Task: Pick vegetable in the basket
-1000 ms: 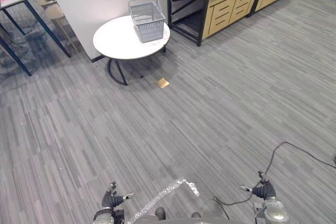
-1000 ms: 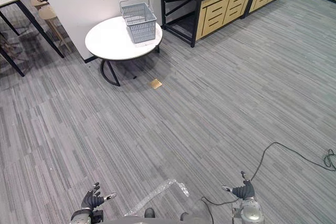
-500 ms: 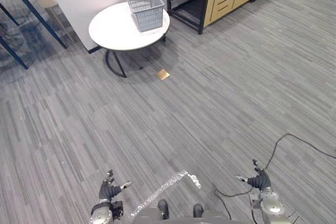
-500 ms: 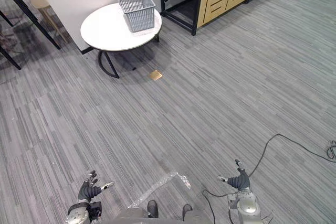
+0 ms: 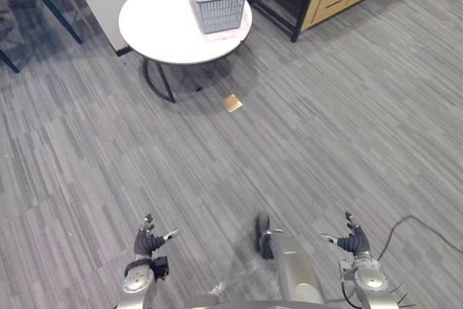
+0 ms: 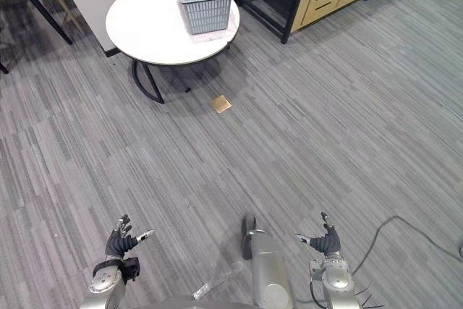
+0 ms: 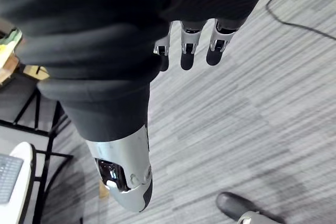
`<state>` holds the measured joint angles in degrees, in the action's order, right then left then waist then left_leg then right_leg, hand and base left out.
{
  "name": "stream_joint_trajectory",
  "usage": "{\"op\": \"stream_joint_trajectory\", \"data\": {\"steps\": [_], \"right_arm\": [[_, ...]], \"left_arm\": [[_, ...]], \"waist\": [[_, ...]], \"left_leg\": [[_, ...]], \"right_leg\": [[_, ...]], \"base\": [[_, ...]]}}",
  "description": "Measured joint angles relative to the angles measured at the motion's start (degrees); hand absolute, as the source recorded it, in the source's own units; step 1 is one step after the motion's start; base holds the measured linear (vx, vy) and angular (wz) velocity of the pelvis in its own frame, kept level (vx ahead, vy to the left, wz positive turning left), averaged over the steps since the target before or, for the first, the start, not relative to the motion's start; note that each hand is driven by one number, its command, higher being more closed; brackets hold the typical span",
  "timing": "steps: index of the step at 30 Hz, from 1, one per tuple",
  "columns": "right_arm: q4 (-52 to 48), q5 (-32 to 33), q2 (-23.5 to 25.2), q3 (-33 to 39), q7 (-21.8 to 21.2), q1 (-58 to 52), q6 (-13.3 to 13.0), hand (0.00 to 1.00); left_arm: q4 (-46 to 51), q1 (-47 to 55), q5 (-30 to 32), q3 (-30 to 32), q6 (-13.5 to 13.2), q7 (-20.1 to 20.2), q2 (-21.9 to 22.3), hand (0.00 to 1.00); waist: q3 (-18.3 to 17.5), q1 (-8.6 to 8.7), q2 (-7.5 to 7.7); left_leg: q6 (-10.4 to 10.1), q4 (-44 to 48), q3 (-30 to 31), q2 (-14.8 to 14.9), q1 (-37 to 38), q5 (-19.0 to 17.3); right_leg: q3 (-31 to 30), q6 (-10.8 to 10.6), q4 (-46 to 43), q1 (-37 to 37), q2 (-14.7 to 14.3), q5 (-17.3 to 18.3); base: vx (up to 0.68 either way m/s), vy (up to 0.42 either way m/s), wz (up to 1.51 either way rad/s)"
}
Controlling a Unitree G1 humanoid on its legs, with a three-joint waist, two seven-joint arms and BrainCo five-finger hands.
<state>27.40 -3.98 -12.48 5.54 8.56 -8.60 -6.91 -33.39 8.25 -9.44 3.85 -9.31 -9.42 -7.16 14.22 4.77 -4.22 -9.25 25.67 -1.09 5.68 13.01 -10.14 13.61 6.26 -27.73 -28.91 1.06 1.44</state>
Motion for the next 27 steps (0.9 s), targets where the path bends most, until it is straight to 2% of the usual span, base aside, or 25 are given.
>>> {"op": "stream_joint_trajectory", "data": {"steps": [1,2,3,4,6,8,9,10,11,12,13,14,15,16,17,18,19,20,21,22,23,25,26,27], "right_arm": [[-0.2,0.1,-0.1,-0.8,0.0,0.0,0.0,0.00],[-0.2,0.3,-0.1,-1.4,0.0,0.0,0.0,0.00],[-0.3,1.2,0.7,-2.1,0.2,0.4,-0.2,0.00],[-0.7,1.2,1.9,-2.4,0.2,0.4,-0.7,0.00],[-1.3,1.8,3.3,-2.3,0.5,0.5,-0.7,0.00],[-1.2,2.4,3.4,-2.3,0.6,0.8,-0.5,0.00],[-0.7,2.4,3.0,-2.1,1.0,0.9,-0.4,0.00],[-0.5,2.4,3.0,-1.8,1.3,1.5,-0.3,0.00],[0.0,2.4,3.0,-0.7,1.5,1.5,-0.3,0.00],[0.4,2.4,2.8,-0.4,1.6,1.5,-0.4,0.00],[1.2,2.3,2.6,0.0,1.7,1.5,-0.2,0.00],[1.6,2.3,3.1,0.1,1.8,1.4,0.5,0.00],[1.6,2.3,3.4,0.0,1.8,1.4,0.6,0.00],[1.7,2.1,3.3,0.1,1.9,0.9,0.7,0.00],[1.7,1.8,3.4,0.1,1.8,0.8,0.8,0.00],[1.7,1.3,3.7,0.1,1.9,0.7,0.8,0.00],[1.7,1.0,4.1,0.1,1.9,0.3,0.8,0.00],[1.7,0.8,4.3,0.0,1.8,0.1,0.9,0.00],[1.6,0.3,4.4,-0.8,1.8,-0.3,1.0,0.00],[1.3,-0.3,4.5,-1.8,1.8,-0.3,1.0,0.00],[0.9,-0.7,4.6,-2.5,1.8,-0.4,1.0,0.00],[-2.8,-1.2,4.9,-4.8,1.7,0.0,0.8,0.00],[-3.8,-1.3,4.9,-5.0,1.7,0.1,0.7,0.00],[-5.3,-1.5,4.8,-5.1,1.8,0.6,0.6,0.00]], "left_arm": [[-0.1,0.6,0.0,0.1,0.0,0.2,1.1,0.00],[-0.1,1.1,0.0,0.1,-0.2,0.5,1.5,0.00],[0.1,1.8,0.0,0.2,-0.5,0.6,1.5,0.00],[0.0,2.0,0.0,0.2,-0.5,0.7,1.4,0.00],[0.3,2.3,-0.1,0.1,-0.5,0.7,1.5,0.00],[0.3,3.0,0.0,0.1,-0.2,0.7,1.5,0.00],[0.2,3.4,0.0,0.1,0.1,0.7,1.5,0.00],[0.1,3.9,0.0,0.1,0.1,0.7,1.5,0.00],[0.0,4.7,0.0,0.2,0.1,0.6,1.7,0.00],[0.0,4.9,0.0,0.2,0.1,0.6,1.8,0.00],[-0.3,4.6,0.0,0.2,0.1,0.6,1.8,0.00],[-0.6,4.7,0.0,0.8,0.1,0.5,1.6,0.00],[-0.7,4.4,0.0,0.9,0.1,0.5,1.6,0.00],[-0.8,3.7,0.0,0.7,0.1,0.6,2.1,0.00],[-1.0,3.9,0.0,0.7,0.1,0.6,2.7,0.00],[-1.1,4.2,0.0,0.6,0.1,0.6,2.6,0.00],[-1.7,4.4,0.0,0.6,0.1,0.5,2.4,0.00],[-2.1,4.2,-0.1,0.4,0.1,0.5,2.0,0.00],[-2.2,4.2,-0.1,-0.5,0.2,0.3,1.3,0.00],[-2.6,4.2,-0.1,-1.4,0.2,0.2,0.7,0.00],[-2.8,4.1,-0.1,-1.7,0.2,0.0,0.4,0.00],[-2.8,3.9,-0.1,-1.8,0.1,-0.6,-0.1,0.00],[-2.9,3.7,-0.1,-1.9,0.1,-0.7,-0.2,0.00],[-3.4,3.4,-0.1,-1.9,0.1,-0.6,-0.2,0.00]], "waist": [[0.5,-0.31,-0.18],[0.7,-0.73,-0.25],[0.8,-1.15,-0.82],[1.3,-2.63,0.02],[1.9,-4.38,1.22],[2.2,-5.53,1.61],[2.8,-5.90,2.38],[2.8,-6.05,2.33],[2.9,-6.48,2.82],[2.7,-6.70,2.45],[2.2,-7.24,1.72],[1.4,-7.68,2.97],[1.0,-7.52,3.78],[0.6,-7.11,4.48],[0.4,-7.25,4.88],[0.2,-7.15,5.30],[0.3,-6.90,5.90],[0.2,-6.37,6.18],[0.3,-5.61,6.18],[0.2,-5.41,5.73],[0.1,-5.27,5.46],[0.3,-3.80,4.83],[0.3,-3.41,4.73],[0.6,-2.47,4.56]], "left_leg": [[0.2,11.3,-0.6,0.8,-3.9,12.8],[0.3,18.7,-1.0,2.5,-6.5,12.7],[3.0,32.6,-3.2,5.7,-12.4,9.5],[6.1,40.9,-5.4,7.9,-17.7,5.9],[8.2,42.3,-8.1,8.3,-25.8,2.6],[7.3,32.7,-10.0,7.3,-31.8,-0.5],[7.2,23.5,-10.5,5.6,-34.6,-1.1],[6.8,15.1,-10.3,3.7,-34.9,-0.8],[4.4,-1.7,-9.8,1.0,-34.1,1.5],[4.4,-7.1,-9.8,0.4,-34.0,2.9],[5.6,-10.2,-9.6,0.2,-34.2,7.6],[8.7,-8.2,-9.5,-1.3,-34.4,11.9],[9.9,-6.4,-9.5,-2.1,-35.3,11.0],[12.0,-3.1,-10.4,-2.9,-35.9,7.7],[12.9,-1.2,-11.1,-3.8,-34.6,4.8],[13.3,-1.1,-11.6,-4.4,-33.1,3.4],[13.9,-1.4,-12.0,-5.8,-30.1,1.5],[14.4,-1.9,-11.6,-6.9,-27.0,-0.4],[15.0,-2.7,-10.8,-8.0,-22.4,-2.6],[15.2,-4.7,-10.3,-8.2,-17.5,-3.8],[15.2,-6.2,-9.7,-8.1,-15.0,-3.9],[15.0,-11.3,-7.2,-7.3,-7.9,-4.0],[14.8,-12.0,-6.7,-6.9,-6.9,-4.1],[14.0,-13.3,-5.8,-6.0,-4.6,-4.6]], "right_leg": [[-0.1,-0.2,3.5,6.4,-0.2,2.2],[-0.2,-0.2,6.0,10.0,-1.1,2.5],[-0.4,0.5,10.2,16.7,-2.7,3.1],[-1.4,0.9,13.9,22.4,-3.7,3.5],[-2.9,0.6,19.5,29.7,-4.1,4.5],[-4.2,0.0,22.5,34.3,-4.0,5.5],[-5.3,-0.5,23.6,36.9,-3.6,6.8],[-6.1,-1.3,24.1,38.9,-3.1,7.8],[-7.5,-2.4,25.9,41.9,-2.4,9.4],[-8.2,-2.9,26.5,42.8,-2.3,10.2],[-9.4,-3.7,27.0,44.2,-2.0,11.6],[-10.9,-4.6,26.2,44.9,-0.5,13.7],[-11.1,-4.9,24.7,44.6,0.5,14.8],[-11.6,-5.8,19.9,42.8,2.4,15.6],[-12.7,-7.1,10.3,39.8,3.8,16.2],[-12.8,-8.4,3.7,37.8,4.5,16.0],[-12.6,-12.8,-7.6,34.0,6.2,13.4],[-12.4,-16.5,-18.3,30.7,7.7,8.8],[-11.9,-13.7,-30.0,26.3,8.7,10.1],[-10.5,-10.3,-34.3,22.5,9.0,12.1],[-9.4,-9.2,-34.5,20.5,9.0,12.9],[-6.3,-8.2,-26.9,12.1,7.2,15.3],[-6.0,-8.3,-23.0,10.4,6.6,15.2],[-6.2,-9.5,-10.7,8.5,4.6,13.4]], "base": [[0.77,-0.230,0.18],[0.90,-0.249,0.10],[0.67,-0.157,-0.12],[0.64,-0.146,-0.19],[0.57,-0.103,-0.26],[0.52,-0.039,-0.31],[0.53,0.045,-0.42],[0.67,0.098,-0.63],[0.57,0.120,-0.58],[0.56,0.173,-0.65],[0.59,0.232,-0.58],[0.59,0.241,-0.46],[0.65,0.242,-0.26],[0.65,0.234,-0.17],[0.65,0.237,-0.19],[0.62,0.235,-0.16],[0.49,0.179,0.11],[0.74,0.213,0.32],[0.74,0.152,0.36],[0.74,0.117,0.30],[0.58,0.038,0.22],[0.55,-0.029,0.41],[0.56,-0.091,0.66],[0.58,-0.126,0.69]]}}
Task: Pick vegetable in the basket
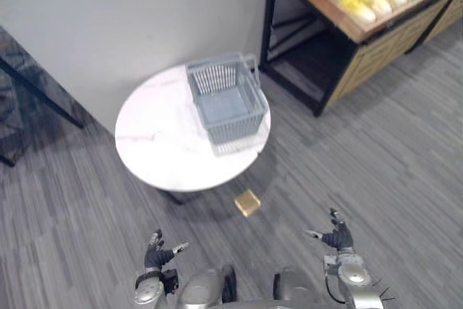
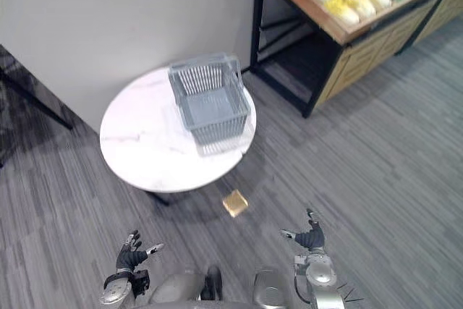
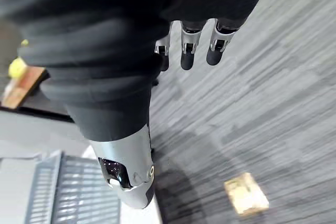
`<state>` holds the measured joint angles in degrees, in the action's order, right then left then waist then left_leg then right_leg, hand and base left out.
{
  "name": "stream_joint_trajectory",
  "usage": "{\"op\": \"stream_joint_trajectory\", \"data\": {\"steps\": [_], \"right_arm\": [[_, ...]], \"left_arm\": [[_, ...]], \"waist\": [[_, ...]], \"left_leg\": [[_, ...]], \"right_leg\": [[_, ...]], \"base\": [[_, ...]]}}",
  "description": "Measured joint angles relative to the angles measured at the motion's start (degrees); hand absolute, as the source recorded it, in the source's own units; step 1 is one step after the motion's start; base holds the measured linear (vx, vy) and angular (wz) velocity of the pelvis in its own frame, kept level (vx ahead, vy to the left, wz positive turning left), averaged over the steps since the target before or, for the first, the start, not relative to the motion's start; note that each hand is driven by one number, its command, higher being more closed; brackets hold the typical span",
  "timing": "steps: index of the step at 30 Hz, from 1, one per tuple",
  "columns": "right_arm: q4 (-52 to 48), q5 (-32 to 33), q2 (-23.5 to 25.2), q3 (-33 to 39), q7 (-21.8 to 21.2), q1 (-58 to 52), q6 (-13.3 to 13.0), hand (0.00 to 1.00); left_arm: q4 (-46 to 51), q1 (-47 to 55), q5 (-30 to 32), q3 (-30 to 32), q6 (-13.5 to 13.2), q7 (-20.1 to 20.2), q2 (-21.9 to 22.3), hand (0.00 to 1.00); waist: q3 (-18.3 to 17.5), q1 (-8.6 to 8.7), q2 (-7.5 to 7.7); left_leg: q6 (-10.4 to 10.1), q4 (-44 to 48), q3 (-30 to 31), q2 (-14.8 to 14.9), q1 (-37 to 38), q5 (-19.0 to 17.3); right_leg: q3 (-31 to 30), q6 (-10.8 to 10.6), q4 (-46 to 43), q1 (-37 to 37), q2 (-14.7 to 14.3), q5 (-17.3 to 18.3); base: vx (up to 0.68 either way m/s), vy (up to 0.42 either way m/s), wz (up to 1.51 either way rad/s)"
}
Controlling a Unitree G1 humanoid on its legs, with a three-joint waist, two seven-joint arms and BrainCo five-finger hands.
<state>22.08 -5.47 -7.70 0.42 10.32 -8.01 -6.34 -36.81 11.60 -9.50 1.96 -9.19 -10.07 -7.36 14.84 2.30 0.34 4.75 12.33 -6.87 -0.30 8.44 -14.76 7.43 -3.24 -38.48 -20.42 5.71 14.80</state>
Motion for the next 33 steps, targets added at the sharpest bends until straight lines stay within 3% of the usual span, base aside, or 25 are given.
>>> {"op": "stream_joint_trajectory", "data": {"steps": [1,2,3,4,7,9,10,11,14,15,17,18,19,26,29,33], "right_arm": [[-1.2,-0.6,-0.2,0.1,0.2,-0.2,0.0,0.00],[-2.1,-1.0,-0.3,0.1,0.6,-0.5,0.1,0.00],[-4.1,-2.1,-1.0,0.3,1.1,-1.0,0.1,0.00],[-7.8,-3.4,-1.7,0.3,1.4,-0.3,0.3,0.00],[-15.5,-5.6,-1.5,0.1,2.2,-0.7,-0.4,0.00],[-21.4,-8.7,-2.2,-1.2,3.5,-2.0,-1.2,0.00],[-22.4,-9.2,-2.3,-1.7,3.9,-2.0,-1.4,0.00],[-24.6,-11.0,-2.8,-2.5,4.8,-1.8,-2.3,0.00],[-25.7,-13.4,-3.8,-3.4,6.1,0.3,-2.6,0.00],[-25.6,-14.9,-5.3,-3.8,6.2,1.0,-2.6,0.00],[-25.4,-16.5,-8.5,-4.6,6.2,2.0,-2.3,0.00],[-24.8,-17.6,-9.5,-4.9,6.1,2.9,-2.2,0.00],[-24.6,-18.5,-9.8,-5.2,6.0,3.9,-2.2,0.00],[-16.6,-21.8,-15.5,-16.1,5.7,18.2,-2.3,0.00],[-11.1,-22.2,-16.7,-20.4,5.6,24.2,-2.3,0.00],[-3.2,-22.2,-18.7,-25.2,5.0,32.3,-2.2,0.00]], "left_arm": [[-0.2,-0.1,0.0,0.0,0.0,0.0,-0.2,0.00],[-0.5,-0.2,0.1,0.0,0.0,-0.1,-0.3,0.00],[-1.8,-0.5,0.1,0.0,0.0,-0.2,0.3,0.00],[-2.1,-0.4,0.4,0.0,-0.2,-0.3,1.0,0.00],[-2.1,-0.2,1.2,-0.2,-0.2,-0.2,1.1,0.00],[-1.6,-0.2,1.4,-0.2,-0.3,0.0,2.9,0.00],[-1.5,0.3,1.4,-0.3,-0.3,0.0,3.3,0.00],[-1.6,1.6,1.4,-0.7,-0.2,0.0,3.8,0.00],[-1.6,2.3,1.7,-2.2,-0.1,0.1,3.6,0.00],[-1.6,2.0,1.9,-2.5,-0.1,0.1,3.3,0.00],[-1.8,2.1,1.9,-2.5,-0.1,0.1,3.1,0.00],[-2.4,2.1,1.9,-2.6,-0.1,0.1,2.6,0.00],[-2.5,2.1,2.5,-2.7,-0.1,0.1,1.7,0.00],[-3.7,2.1,3.5,-6.2,-0.2,0.1,-1.0,0.00],[-4.5,2.1,3.5,-6.7,-0.3,0.1,-1.2,0.00],[-4.5,2.0,3.4,-6.9,-1.0,0.1,-1.3,0.00]], "waist": [[-0.2,-0.01,0.77],[-0.3,-0.12,1.31],[-0.5,0.06,0.93],[-1.1,-0.65,-0.68],[-1.2,0.31,-1.41],[-0.7,-0.23,-2.36],[-0.6,-0.52,-2.48],[-0.7,-1.62,-2.37],[-0.9,-2.85,-2.33],[-1.2,-3.10,-2.56],[-1.1,-3.11,-4.48],[-1.1,-3.18,-4.93],[-1.0,-3.10,-4.07],[-1.0,-3.45,-4.01],[-1.0,-4.57,-4.09],[-0.8,-4.73,-4.27]], "left_leg": [[-1.6,-0.7,1.2,0.1,2.3,-0.9],[-3.1,-0.7,1.8,0.0,3.0,-1.8],[-5.2,-0.2,4.1,0.7,5.2,-3.6],[-6.8,0.5,5.3,3.1,5.1,-2.7],[-8.6,7.5,7.3,4.4,2.9,-1.2],[-12.2,30.8,7.9,8.2,-6.2,5.0],[-12.0,35.7,7.0,9.3,-8.3,4.7],[-10.3,42.0,3.2,11.5,-13.1,3.7],[-7.3,34.4,0.3,11.1,-18.3,1.9],[-7.0,24.9,-0.2,10.1,-18.7,1.8],[-8.5,10.5,0.3,9.1,-16.5,6.4],[-8.5,5.9,0.3,8.7,-13.9,6.7],[-8.0,3.3,0.3,7.2,-12.9,7.8],[-6.9,-5.4,-1.0,4.2,-12.1,11.9],[-7.1,-7.6,-0.9,4.1,-12.3,13.1],[-6.9,-8.7,-0.2,4.0,-14.8,14.7]], "right_leg": [[-1.3,-0.5,14.9,0.4,-1.3,-5.4],[-2.2,0.0,20.6,0.7,-1.7,-10.6],[-2.8,4.0,21.5,2.4,-2.3,-19.6],[-2.2,4.4,17.5,1.4,-3.6,-16.0],[1.0,5.6,14.0,2.7,-3.3,-10.7],[4.8,6.5,20.0,11.7,-4.7,-9.2],[5.2,6.6,21.7,14.0,-5.2,-9.3],[5.6,6.8,25.5,18.5,-5.7,-9.3],[5.5,6.8,29.0,21.6,-4.9,-9.3],[5.7,6.5,29.6,22.0,-4.5,-9.4],[5.7,5.5,29.4,22.1,-5.0,-8.9],[5.1,4.8,29.3,22.2,-5.4,-8.4],[4.6,4.0,29.4,22.1,-4.4,-8.3],[2.5,2.2,30.7,19.0,-2.2,-9.2],[2.4,2.1,31.3,18.1,-2.4,-9.9],[2.8,2.1,32.7,16.1,-2.5,-11.4]], "base": [[0.60,-0.146,0.64],[0.73,-0.232,0.70],[0.71,-0.245,0.42],[0.68,-0.253,0.40],[0.43,-0.178,0.45],[0.48,-0.215,0.78],[0.38,-0.140,0.35],[0.32,-0.104,0.08],[0.23,-0.050,0.01],[0.26,0.035,0.06],[0.29,0.113,0.05],[0.22,0.139,0.07],[0.16,0.105,0.10],[0.04,0.052,-0.02],[0.00,0.000,0.00],[-0.04,0.000,0.06]]}}
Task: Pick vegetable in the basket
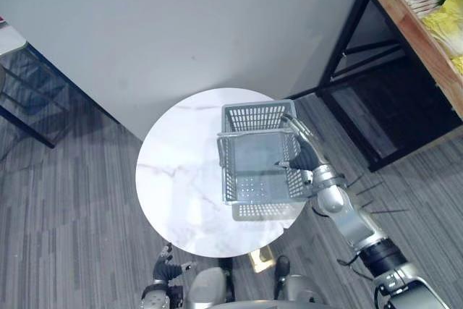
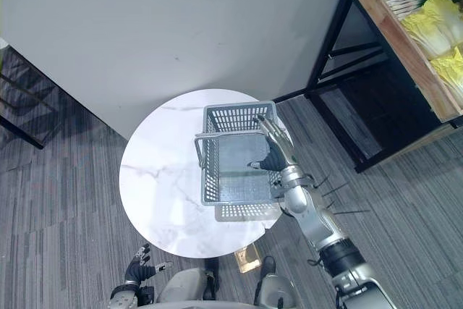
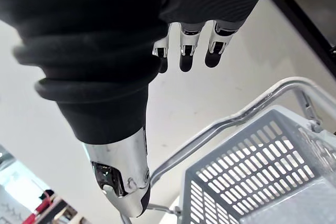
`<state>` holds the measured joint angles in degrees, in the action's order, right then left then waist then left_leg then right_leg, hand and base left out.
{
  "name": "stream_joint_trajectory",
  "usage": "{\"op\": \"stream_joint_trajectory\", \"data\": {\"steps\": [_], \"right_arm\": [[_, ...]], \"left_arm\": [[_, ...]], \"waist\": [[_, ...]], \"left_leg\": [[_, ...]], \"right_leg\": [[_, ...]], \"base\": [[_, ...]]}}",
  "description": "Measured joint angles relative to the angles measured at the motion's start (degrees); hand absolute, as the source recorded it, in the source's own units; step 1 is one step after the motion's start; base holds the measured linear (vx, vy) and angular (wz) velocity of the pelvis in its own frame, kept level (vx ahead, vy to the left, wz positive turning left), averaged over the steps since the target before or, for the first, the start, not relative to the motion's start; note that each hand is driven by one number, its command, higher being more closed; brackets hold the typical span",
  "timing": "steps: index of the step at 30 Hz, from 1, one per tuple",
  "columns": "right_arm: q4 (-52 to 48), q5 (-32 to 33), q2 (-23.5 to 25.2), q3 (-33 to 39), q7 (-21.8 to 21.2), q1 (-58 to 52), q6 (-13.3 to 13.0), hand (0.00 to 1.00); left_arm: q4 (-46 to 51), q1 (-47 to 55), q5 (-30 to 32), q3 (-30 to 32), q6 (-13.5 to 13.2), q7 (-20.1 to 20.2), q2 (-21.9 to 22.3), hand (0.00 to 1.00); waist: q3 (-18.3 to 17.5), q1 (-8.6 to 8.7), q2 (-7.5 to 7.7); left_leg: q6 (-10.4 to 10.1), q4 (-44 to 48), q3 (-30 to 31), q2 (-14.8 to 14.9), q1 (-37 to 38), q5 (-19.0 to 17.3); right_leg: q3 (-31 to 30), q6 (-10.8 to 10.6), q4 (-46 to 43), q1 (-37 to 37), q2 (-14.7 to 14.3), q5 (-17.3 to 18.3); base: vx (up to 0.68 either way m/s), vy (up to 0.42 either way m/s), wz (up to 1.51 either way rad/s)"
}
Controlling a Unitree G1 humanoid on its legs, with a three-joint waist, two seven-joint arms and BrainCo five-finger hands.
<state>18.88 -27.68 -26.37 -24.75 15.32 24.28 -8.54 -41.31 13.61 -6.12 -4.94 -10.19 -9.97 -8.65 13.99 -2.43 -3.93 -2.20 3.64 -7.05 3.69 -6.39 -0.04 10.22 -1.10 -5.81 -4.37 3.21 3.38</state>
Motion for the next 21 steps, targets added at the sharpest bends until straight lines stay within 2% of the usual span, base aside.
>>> {"op": "stream_joint_trajectory", "data": {"steps": [5,7,12,13,16,21], "right_arm": [[9.7,-0.2,-2.1,-3.4,-1.3,8.3,0.2,0.00],[13.4,-0.5,-3.2,-3.4,-1.3,12.2,0.2,0.00],[20.1,-1.5,-3.9,-3.4,-1.4,18.4,1.3,0.00],[21.2,-2.0,-4.1,-3.3,-1.3,19.7,1.5,1.00],[22.9,-2.2,-4.9,-3.2,-0.6,21.3,2.3,1.00],[24.9,-2.2,-5.7,-3.1,-0.4,23.3,2.5,1.00]], "left_arm": [[0.0,-0.2,-0.2,-0.1,-0.5,0.0,-0.1,0.00],[0.0,-0.4,-0.6,-0.1,-0.6,0.0,-0.3,0.00],[0.0,-1.4,-2.2,0.0,-1.6,0.0,-0.6,0.00],[0.1,-1.4,-2.3,0.0,-1.6,0.0,-0.6,0.00],[0.2,-1.5,-3.4,0.0,-1.7,0.0,-0.6,0.00],[0.2,-1.7,-3.5,0.1,-1.8,0.0,-0.5,0.00]], "waist": [[1.5,-0.64,-1.26],[2.7,-1.63,-1.61],[4.1,-1.92,-2.52],[4.4,-2.08,-2.67],[4.8,-3.00,-3.03],[4.8,-3.07,-3.13]], "left_leg": [[0.5,-1.7,1.7,-0.7,-1.9,2.3],[0.7,-1.7,2.1,-0.8,-3.1,3.0],[0.6,-3.6,3.7,-1.1,-5.0,5.3],[0.6,-4.0,3.8,-1.2,-5.4,5.7],[0.4,-5.0,3.9,-1.2,-5.5,6.4],[0.6,-5.8,4.9,-1.5,-5.8,7.0]], "right_leg": [[0.8,0.0,0.1,-1.9,0.1,-1.4],[0.8,0.0,0.4,-2.9,0.2,-2.1],[1.7,-0.3,1.4,-4.5,0.2,-3.3],[1.6,-0.4,1.4,-5.0,0.2,-3.4],[1.5,-0.5,1.6,-5.6,0.1,-3.4],[1.9,-0.3,1.9,-5.9,0.1,-3.6]], "base": [[-0.08,0.016,0.15],[-0.13,0.022,0.05],[-0.12,0.014,0.15],[-0.10,0.006,0.06],[-0.04,0.001,0.00],[0.04,-0.005,0.07]]}}
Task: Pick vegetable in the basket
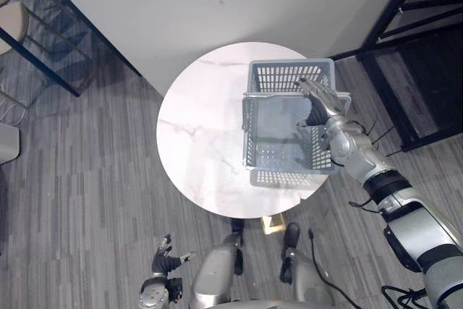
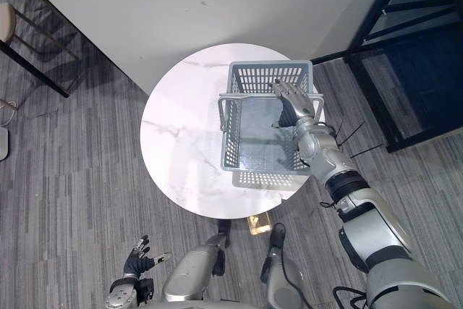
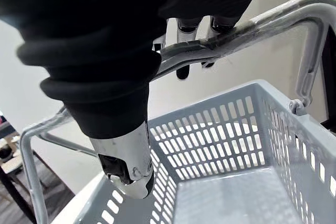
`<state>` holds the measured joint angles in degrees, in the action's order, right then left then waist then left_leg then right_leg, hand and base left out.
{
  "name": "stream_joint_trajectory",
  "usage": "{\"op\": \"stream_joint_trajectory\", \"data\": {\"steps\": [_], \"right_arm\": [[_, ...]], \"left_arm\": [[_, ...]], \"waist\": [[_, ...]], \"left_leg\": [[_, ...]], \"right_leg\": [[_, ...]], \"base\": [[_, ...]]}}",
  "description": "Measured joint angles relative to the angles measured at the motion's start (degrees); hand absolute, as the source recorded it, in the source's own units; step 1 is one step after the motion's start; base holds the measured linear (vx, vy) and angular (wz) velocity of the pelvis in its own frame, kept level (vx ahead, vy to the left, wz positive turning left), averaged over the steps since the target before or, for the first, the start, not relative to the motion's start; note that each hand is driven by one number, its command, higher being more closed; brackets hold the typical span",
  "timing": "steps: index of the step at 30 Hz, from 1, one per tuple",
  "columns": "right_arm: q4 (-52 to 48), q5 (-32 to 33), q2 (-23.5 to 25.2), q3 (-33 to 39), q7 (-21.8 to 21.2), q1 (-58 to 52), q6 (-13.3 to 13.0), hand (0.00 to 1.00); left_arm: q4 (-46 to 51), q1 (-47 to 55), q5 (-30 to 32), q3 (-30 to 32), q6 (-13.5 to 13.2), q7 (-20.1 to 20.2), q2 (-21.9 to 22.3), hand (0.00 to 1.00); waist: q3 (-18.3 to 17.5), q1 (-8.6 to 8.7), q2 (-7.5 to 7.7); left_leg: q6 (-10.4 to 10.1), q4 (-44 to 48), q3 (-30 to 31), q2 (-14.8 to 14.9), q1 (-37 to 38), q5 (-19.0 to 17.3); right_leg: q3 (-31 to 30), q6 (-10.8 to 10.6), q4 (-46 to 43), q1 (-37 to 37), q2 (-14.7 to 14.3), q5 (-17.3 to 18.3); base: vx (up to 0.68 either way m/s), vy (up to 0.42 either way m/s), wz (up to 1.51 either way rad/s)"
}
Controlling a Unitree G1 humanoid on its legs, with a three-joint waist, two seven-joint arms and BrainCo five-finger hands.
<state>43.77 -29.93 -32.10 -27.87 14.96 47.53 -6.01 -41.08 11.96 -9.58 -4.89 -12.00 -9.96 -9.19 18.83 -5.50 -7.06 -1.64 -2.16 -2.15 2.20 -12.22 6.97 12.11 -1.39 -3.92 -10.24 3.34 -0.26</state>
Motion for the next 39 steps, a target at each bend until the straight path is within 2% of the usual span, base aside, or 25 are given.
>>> {"op": "stream_joint_trajectory", "data": {"steps": [8,11,14,17,18,20,23,26,28,34,37,39], "right_arm": [[-3.3,0.7,-0.8,3.1,-1.2,-3.8,0.4,1.00],[-9.9,1.9,-1.0,7.8,-1.3,-11.3,1.2,1.00],[-17.5,5.6,-0.1,14.3,-1.4,-20.8,1.3,1.00],[-24.4,11.0,2.9,20.9,-1.4,-30.3,1.5,1.00],[-26.2,12.7,3.9,22.6,-1.4,-32.6,1.5,1.00],[-31.0,17.2,6.6,26.3,-1.6,-38.4,1.6,1.00],[-35.6,22.6,10.0,32.1,-2.4,-45.6,1.6,1.00],[-39.0,28.0,13.6,35.5,-3.5,-51.4,1.5,1.00],[-40.8,31.1,15.9,36.6,-4.2,-54.3,1.5,1.00],[-43.4,39.6,21.1,37.8,-7.6,-61.3,1.4,1.00],[-44.5,40.5,24.0,37.3,-7.9,-62.5,1.5,1.00],[-45.4,40.7,25.5,36.9,-7.7,-63.4,1.5,1.00]], "left_arm": [[1.0,-1.9,0.0,0.0,0.0,0.0,0.2,0.00],[1.1,-1.9,0.1,0.0,0.3,0.1,0.4,0.00],[1.2,-1.8,0.2,0.5,0.6,0.1,1.2,0.00],[1.3,-1.7,0.3,1.1,1.3,1.1,1.7,0.00],[1.3,-1.6,0.6,1.4,1.7,1.3,1.7,0.00],[2.5,-0.6,0.8,3.5,2.1,1.6,1.7,0.00],[2.5,-0.6,1.2,5.1,2.9,2.6,1.7,0.00],[2.6,-0.4,1.3,5.6,3.1,3.5,1.7,0.00],[2.9,0.1,1.3,5.7,3.5,3.7,1.7,0.00],[5.1,1.1,1.3,7.2,4.3,4.8,1.8,0.00],[8.3,3.3,1.3,7.3,4.4,4.9,2.3,0.00],[10.7,4.0,1.3,7.5,4.4,4.8,2.3,0.00]], "waist": [[0.0,0.02,-0.01],[0.1,0.32,0.11],[0.0,1.55,0.31],[0.0,2.37,0.54],[0.0,3.30,0.87],[-0.8,4.69,2.67],[-2.4,6.11,4.59],[-4.0,6.80,5.72],[-5.0,7.49,5.93],[-6.3,8.03,5.94],[-6.3,7.59,6.24],[-6.2,7.59,6.95]], "left_leg": [[0.3,-1.0,0.5,-0.2,1.8,0.2],[0.3,-1.6,0.3,-0.3,3.2,0.2],[0.3,-2.0,0.0,-0.4,4.2,0.2],[0.3,-3.1,-1.5,-0.3,6.6,0.2],[0.2,-3.2,-1.6,-0.3,7.2,0.1],[0.3,-3.2,-2.6,-0.1,7.8,0.1],[0.3,-3.2,-3.3,-0.1,8.8,-0.3],[0.4,-3.2,-4.8,-0.1,10.4,-0.8],[0.5,-3.2,-5.7,-0.2,11.1,-1.1],[0.3,-3.2,-8.3,-0.1,14.0,-1.9],[0.5,-3.2,-11.5,0.5,14.6,-2.5],[0.9,-0.7,-13.0,0.8,12.1,-3.3]], "right_leg": [[-0.1,0.0,0.3,1.8,0.1,0.0],[-1.1,-0.3,0.4,2.7,0.1,0.2],[-1.6,-0.5,0.2,3.3,0.2,0.4],[-3.2,-0.8,0.2,4.5,0.1,0.6],[-3.3,-1.1,0.2,5.0,0.1,0.8],[-4.4,-1.4,0.1,5.0,-0.1,1.0],[-5.3,-1.4,0.1,5.6,-0.1,1.0],[-6.7,-1.5,0.2,6.6,-0.1,1.0],[-7.7,-1.5,0.1,6.8,0.0,1.0],[-10.3,-2.1,-0.1,8.2,-0.1,1.0],[-13.1,-2.5,-0.4,7.2,-0.2,0.5],[-13.9,-2.7,-1.5,5.0,-0.1,0.0]], "base": [[0.05,-0.001,0.03],[0.00,0.008,-0.02],[-0.01,0.021,-0.07],[0.00,0.014,-0.24],[0.00,0.007,-0.11],[0.02,0.004,-0.19],[0.03,0.005,-0.16],[0.01,0.015,-0.20],[0.01,0.022,-0.26],[-0.01,0.014,-0.23],[-0.06,0.019,-0.49],[-0.04,0.007,-0.34]]}}
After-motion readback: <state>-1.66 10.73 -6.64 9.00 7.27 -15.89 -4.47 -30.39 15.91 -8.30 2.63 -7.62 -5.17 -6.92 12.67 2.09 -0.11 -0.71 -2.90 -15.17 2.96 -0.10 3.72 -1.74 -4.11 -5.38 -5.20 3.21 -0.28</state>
